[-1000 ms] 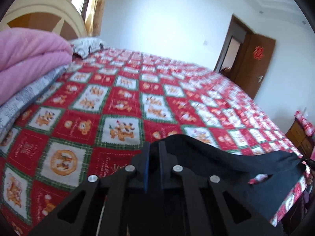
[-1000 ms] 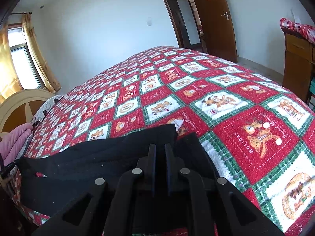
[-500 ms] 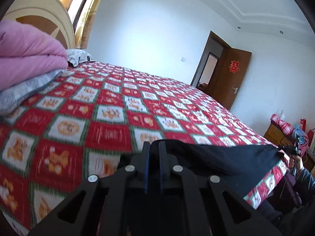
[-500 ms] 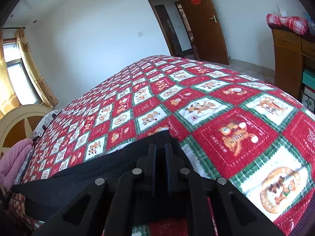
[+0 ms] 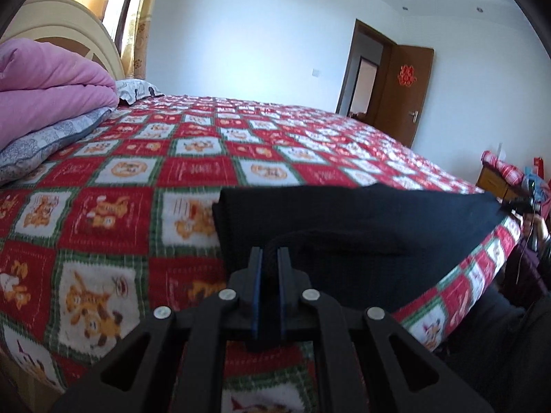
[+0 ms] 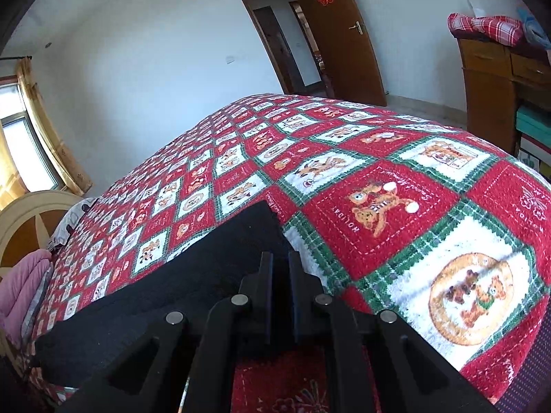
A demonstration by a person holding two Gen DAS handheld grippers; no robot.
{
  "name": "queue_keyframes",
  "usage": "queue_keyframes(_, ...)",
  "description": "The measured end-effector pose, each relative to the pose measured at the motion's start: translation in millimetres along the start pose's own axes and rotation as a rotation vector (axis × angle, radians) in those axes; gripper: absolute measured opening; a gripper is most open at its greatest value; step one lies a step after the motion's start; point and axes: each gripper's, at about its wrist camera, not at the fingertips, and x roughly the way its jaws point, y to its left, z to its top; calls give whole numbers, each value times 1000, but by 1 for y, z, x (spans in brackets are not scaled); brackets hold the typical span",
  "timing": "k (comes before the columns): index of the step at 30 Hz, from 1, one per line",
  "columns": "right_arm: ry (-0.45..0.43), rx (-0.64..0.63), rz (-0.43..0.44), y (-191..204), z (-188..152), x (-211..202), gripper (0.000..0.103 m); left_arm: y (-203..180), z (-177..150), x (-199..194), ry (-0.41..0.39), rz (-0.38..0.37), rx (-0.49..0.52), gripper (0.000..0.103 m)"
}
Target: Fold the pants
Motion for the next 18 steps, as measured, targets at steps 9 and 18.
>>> queue_keyframes(9, -11, 26, 28, -4, 3, -7, 8, -5, -2, -9, -21, 25, 50, 9)
queue_keyframes(18, -4, 2, -19, -5, 2, -2, 8, 3, -13, -2, 8, 21, 37, 9)
